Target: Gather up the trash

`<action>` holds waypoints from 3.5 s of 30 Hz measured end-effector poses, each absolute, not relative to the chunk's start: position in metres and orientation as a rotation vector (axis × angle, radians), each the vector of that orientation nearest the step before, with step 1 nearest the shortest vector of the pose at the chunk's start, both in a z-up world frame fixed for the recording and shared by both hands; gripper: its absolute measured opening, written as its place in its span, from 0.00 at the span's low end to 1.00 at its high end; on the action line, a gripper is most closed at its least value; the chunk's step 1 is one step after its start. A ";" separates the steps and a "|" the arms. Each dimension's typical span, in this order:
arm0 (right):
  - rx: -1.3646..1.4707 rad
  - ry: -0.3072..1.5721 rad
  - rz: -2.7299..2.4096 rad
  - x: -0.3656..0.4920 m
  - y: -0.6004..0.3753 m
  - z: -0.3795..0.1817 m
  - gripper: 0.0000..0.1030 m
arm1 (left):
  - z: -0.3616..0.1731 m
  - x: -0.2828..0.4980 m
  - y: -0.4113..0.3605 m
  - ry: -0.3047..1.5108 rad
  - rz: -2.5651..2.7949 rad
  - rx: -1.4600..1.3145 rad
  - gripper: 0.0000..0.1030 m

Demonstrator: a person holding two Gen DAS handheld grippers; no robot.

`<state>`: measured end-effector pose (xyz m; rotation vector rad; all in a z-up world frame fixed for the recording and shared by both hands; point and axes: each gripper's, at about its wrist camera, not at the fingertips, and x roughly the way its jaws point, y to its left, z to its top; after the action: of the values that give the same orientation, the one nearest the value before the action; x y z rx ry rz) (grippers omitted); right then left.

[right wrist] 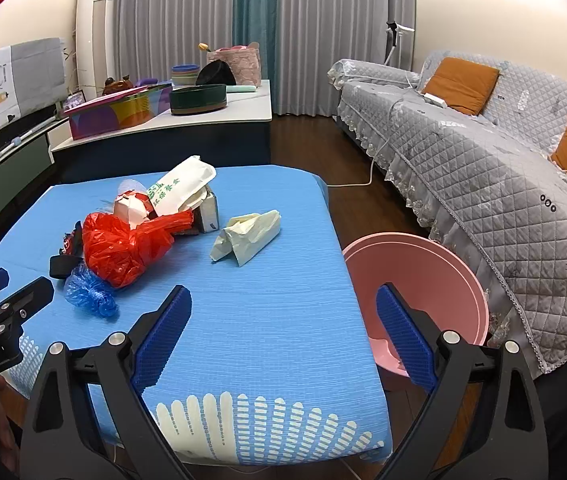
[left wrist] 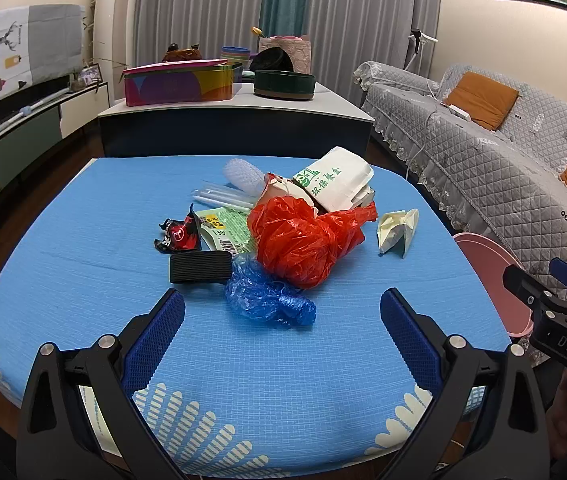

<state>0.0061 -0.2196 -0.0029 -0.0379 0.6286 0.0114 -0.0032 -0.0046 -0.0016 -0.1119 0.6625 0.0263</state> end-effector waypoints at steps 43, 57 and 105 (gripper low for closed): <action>0.043 0.662 0.079 0.040 -0.216 -0.013 0.56 | -0.010 0.014 0.004 0.705 0.073 -0.146 0.70; 0.133 0.719 0.109 0.109 -0.201 -0.044 0.48 | -0.015 0.048 0.008 0.681 0.078 -0.144 0.48; 0.091 0.632 0.106 0.086 -0.217 -0.018 0.23 | 0.006 0.062 0.001 0.601 0.065 -0.138 0.22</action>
<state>0.0860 -0.2168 -0.0179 0.0909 0.6322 0.1061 0.0624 0.0014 0.0061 -0.1377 0.6007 0.0651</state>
